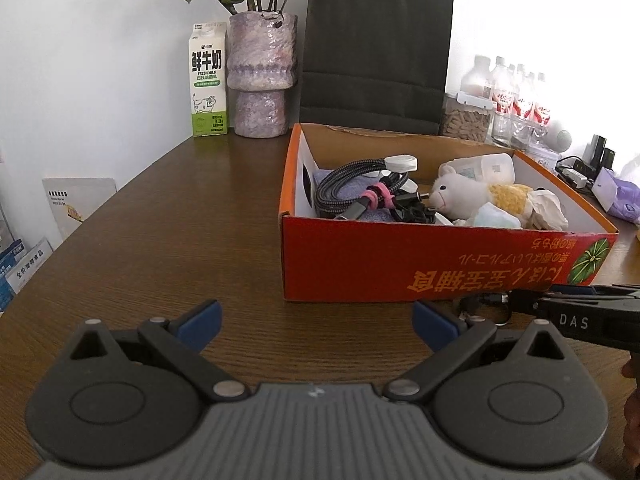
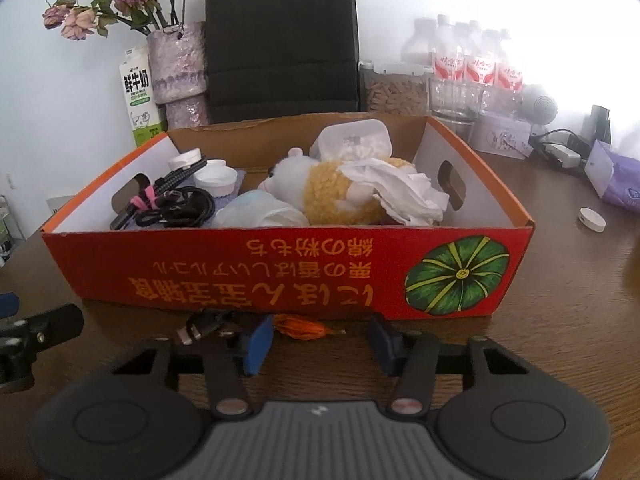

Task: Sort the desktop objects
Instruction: 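Close the right tool on the small orange item, then grasp the black USB cable with the left tool while the right tool holds the orange item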

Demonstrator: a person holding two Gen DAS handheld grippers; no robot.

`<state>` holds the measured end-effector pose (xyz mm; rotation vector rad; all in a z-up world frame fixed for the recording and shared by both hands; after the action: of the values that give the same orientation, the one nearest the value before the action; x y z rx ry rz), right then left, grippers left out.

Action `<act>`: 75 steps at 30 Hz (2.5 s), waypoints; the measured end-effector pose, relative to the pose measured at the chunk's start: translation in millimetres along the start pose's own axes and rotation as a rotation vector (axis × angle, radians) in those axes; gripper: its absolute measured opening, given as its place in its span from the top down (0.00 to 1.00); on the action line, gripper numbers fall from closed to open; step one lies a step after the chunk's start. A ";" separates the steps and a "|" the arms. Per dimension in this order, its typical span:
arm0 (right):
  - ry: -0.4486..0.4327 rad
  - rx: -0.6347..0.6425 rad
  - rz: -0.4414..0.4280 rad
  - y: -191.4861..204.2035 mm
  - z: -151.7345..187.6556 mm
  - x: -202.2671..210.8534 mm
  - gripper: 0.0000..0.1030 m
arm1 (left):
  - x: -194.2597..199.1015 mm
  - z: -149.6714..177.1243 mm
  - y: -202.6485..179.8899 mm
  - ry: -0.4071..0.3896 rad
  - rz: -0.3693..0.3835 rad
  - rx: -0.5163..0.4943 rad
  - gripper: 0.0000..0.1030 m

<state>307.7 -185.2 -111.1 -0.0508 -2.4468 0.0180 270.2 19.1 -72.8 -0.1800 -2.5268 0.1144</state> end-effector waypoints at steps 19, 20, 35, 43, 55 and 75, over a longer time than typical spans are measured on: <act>-0.033 -0.002 -0.070 -4.8 0.8 14.6 0.69 | -4.6 1.9 -13.0 0.006 -0.036 -0.038 0.00; -0.036 -0.006 -0.072 -7.9 0.1 15.5 0.69 | -5.2 1.7 -16.6 0.007 -0.037 -0.043 0.00; -0.073 -0.017 -0.095 -64.6 -7.2 22.9 0.69 | -42.4 3.6 -96.9 0.053 -0.022 -0.115 0.00; -0.078 -0.004 -0.110 -76.7 -9.2 23.3 0.69 | -58.4 6.5 -108.4 0.075 -0.047 -0.103 0.00; -0.063 -0.009 -0.113 -77.9 -6.5 19.0 0.69 | -64.0 11.2 -118.2 0.090 0.014 -0.074 0.37; -0.083 -0.017 -0.122 -78.8 -5.7 26.0 0.69 | -48.7 11.3 -118.9 0.075 0.055 -0.046 0.74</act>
<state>288.9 -262.9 -88.1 0.0932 -2.5292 -0.0560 291.1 -106.2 -94.8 -0.2670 -2.4516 0.0701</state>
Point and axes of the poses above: each gripper's, at about its wrist camera, not at the fingertips, and x roughly against the way its jaws point, y to its left, z to its underside, the point moved 9 cm from there along -x, roughly the way its jaws point, and after that the axes turned 9 degrees about z, right-handed, at the moved point
